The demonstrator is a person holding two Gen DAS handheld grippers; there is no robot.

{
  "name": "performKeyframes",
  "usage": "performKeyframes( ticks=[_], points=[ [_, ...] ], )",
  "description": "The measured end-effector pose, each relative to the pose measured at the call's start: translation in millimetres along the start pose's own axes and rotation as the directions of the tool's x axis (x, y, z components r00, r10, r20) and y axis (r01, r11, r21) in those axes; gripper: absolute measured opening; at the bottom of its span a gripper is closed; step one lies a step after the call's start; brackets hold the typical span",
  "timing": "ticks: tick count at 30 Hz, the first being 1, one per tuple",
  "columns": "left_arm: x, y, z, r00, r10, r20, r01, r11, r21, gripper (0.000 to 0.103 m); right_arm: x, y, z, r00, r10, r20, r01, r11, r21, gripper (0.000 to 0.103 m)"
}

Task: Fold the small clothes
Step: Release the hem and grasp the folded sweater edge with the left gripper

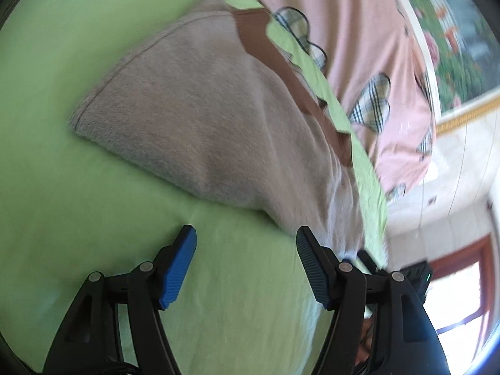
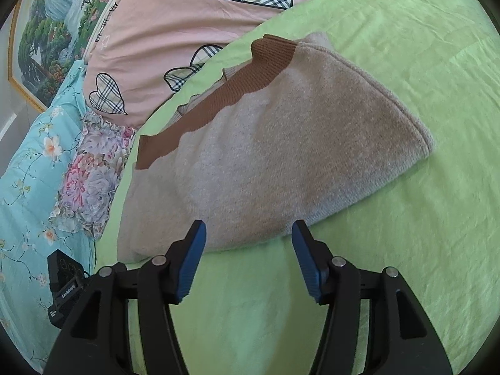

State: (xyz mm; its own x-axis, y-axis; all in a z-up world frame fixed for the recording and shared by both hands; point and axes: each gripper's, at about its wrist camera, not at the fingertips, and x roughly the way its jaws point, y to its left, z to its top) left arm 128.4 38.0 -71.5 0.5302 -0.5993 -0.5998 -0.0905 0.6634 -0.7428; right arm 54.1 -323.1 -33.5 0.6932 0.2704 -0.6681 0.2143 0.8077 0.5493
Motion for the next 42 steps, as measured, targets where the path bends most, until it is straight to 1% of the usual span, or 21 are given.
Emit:
performKeyframes(
  ticks=[4,7,11,12,14,16,17,19,21,23,26,27,29,31,33,34,36,37,38,39,42],
  points=[
    [4,10,18,0.998,-0.013,0.068,0.017,0.998,-0.068,0.067,1,2,-2,1.000,0.007,-0.008,-0.007,1.000,-0.001,0.059],
    [8,15,34,0.995,0.005,0.102,0.005,0.994,-0.105,0.067,3,5,-1,1.000,0.013,-0.017,-0.013,1.000,-0.004,0.059],
    [10,15,50,0.987,0.063,0.145,-0.049,0.994,-0.096,0.065,4,10,2,1.000,0.020,-0.016,-0.020,1.000,-0.014,0.059],
    [11,15,56,0.984,0.082,0.161,-0.067,0.994,-0.092,0.062,5,11,2,1.000,0.021,-0.015,-0.021,1.000,-0.015,0.059],
    [9,17,63,0.976,0.123,0.181,-0.109,0.990,-0.085,0.054,7,13,6,0.999,0.026,-0.018,-0.026,0.999,-0.022,0.059],
    [8,19,67,0.968,0.158,0.196,-0.147,0.987,-0.071,0.035,8,15,10,0.999,0.031,-0.018,-0.031,0.999,-0.029,0.059],
    [10,18,70,0.964,0.177,0.201,-0.169,0.984,-0.055,0.032,9,16,15,0.999,0.033,-0.015,-0.033,0.999,-0.033,0.059],
    [11,13,72,0.961,0.189,0.201,-0.191,0.982,-0.011,0.015,10,15,22,0.999,0.035,-0.012,-0.035,0.999,-0.040,0.059],
    [9,0,72,0.955,0.205,0.212,-0.218,0.975,0.041,0.012,12,13,34,0.999,0.037,-0.006,-0.037,0.998,-0.044,0.059],
    [4,-22,74,0.951,0.209,0.227,-0.236,0.966,0.101,0.010,13,11,48,1.000,0.026,0.003,-0.026,0.998,-0.057,0.059],
    [-1,-65,72,0.957,0.164,0.240,-0.220,0.948,0.229,0.010,16,8,67,1.000,0.012,-0.004,-0.013,0.997,-0.076,0.059],
    [1,-79,69,0.959,0.148,0.240,-0.212,0.940,0.269,0.009,18,7,72,1.000,0.021,-0.013,-0.022,0.997,-0.076,0.059],
    [8,-109,60,0.967,0.114,0.229,-0.193,0.915,0.355,0.009,24,4,84,0.997,0.066,-0.043,-0.068,0.996,-0.063,0.059],
    [23,-138,47,0.975,0.076,0.207,-0.162,0.884,0.438,0.009,31,5,93,0.994,0.085,-0.064,-0.089,0.994,-0.056,0.059],
    [46,-155,34,0.985,0.070,0.160,-0.142,0.852,0.503,0.009,41,10,102,0.988,0.114,-0.103,-0.121,0.990,-0.065,0.059],
    [54,-159,29,0.987,0.072,0.143,-0.137,0.842,0.522,0.009,47,13,106,0.982,0.140,-0.125,-0.148,0.987,-0.058,0.059],
    [80,-163,17,0.990,0.100,0.099,-0.139,0.817,0.560,0.009,64,16,117,0.950,0.249,-0.187,-0.255,0.967,-0.010,0.062],
    [92,-162,13,0.989,0.122,0.082,-0.146,0.809,0.570,0.009,73,18,122,0.933,0.291,-0.212,-0.294,0.956,0.019,0.068],
    [104,-161,10,0.989,0.140,0.056,-0.146,0.805,0.576,0.009,83,21,127,0.914,0.322,-0.245,-0.323,0.946,0.037,0.076],
    [111,-159,8,0.988,0.149,0.036,-0.142,0.805,0.577,0.009,93,25,130,0.899,0.340,-0.276,-0.342,0.939,0.041,0.078],
    [116,-158,3,0.988,0.152,0.027,-0.139,0.800,0.583,0.009,123,39,137,0.885,0.330,-0.329,-0.343,0.939,0.020,0.078]
  ],
)
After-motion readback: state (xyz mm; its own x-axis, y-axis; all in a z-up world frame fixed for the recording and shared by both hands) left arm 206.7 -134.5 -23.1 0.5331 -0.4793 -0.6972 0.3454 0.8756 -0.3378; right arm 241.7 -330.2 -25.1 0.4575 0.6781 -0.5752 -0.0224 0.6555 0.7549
